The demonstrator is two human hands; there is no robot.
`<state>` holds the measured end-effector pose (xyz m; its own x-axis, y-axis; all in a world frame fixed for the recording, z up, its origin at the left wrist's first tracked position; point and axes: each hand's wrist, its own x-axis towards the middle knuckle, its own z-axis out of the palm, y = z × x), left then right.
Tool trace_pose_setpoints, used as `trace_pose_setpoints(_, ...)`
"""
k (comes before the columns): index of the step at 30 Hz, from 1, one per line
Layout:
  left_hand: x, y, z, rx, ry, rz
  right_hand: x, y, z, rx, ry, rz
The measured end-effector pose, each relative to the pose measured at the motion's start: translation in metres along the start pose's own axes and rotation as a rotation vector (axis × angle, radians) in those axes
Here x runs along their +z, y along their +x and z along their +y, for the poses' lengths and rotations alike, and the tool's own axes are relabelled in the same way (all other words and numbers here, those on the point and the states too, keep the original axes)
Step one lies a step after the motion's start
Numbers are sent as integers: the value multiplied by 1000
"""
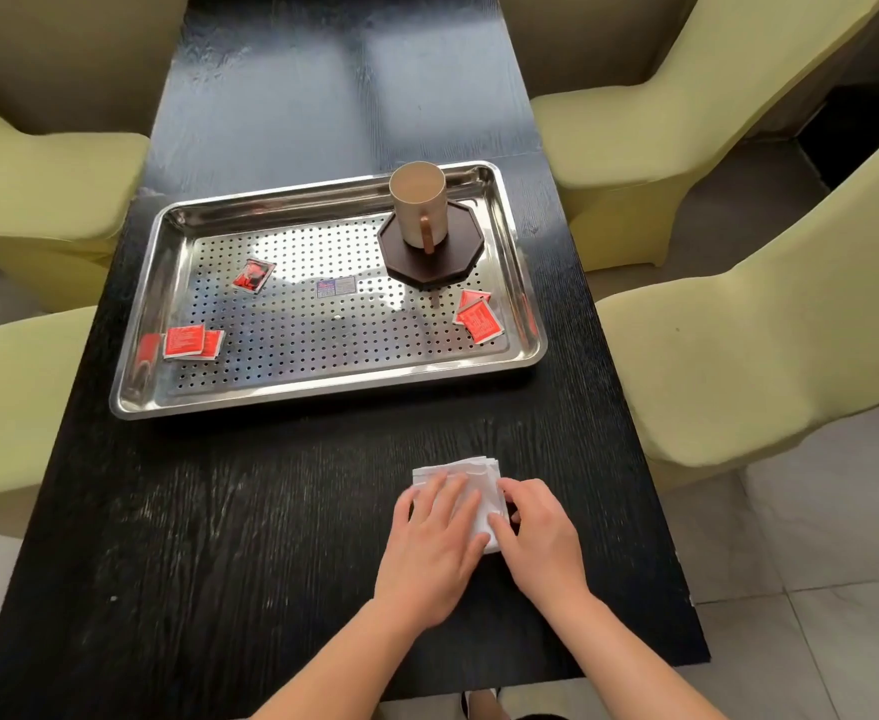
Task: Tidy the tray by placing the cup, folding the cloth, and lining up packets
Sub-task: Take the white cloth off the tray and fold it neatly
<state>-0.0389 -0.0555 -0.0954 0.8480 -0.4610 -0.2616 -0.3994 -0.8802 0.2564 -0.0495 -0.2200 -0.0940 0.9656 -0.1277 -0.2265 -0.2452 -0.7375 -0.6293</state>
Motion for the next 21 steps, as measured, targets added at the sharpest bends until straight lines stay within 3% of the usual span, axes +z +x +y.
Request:
trace_pose_setpoints(3,3,10,-5,80,71,-8,3,-5,0,-48,-38,64)
trace_pose_setpoints(9,22,20,-10,78,77,-51,5,-7,17,-349,-488,60)
trace_pose_setpoints(21,16,-5,-7,-8,33,-2,4,-5,20,-300,-591,28)
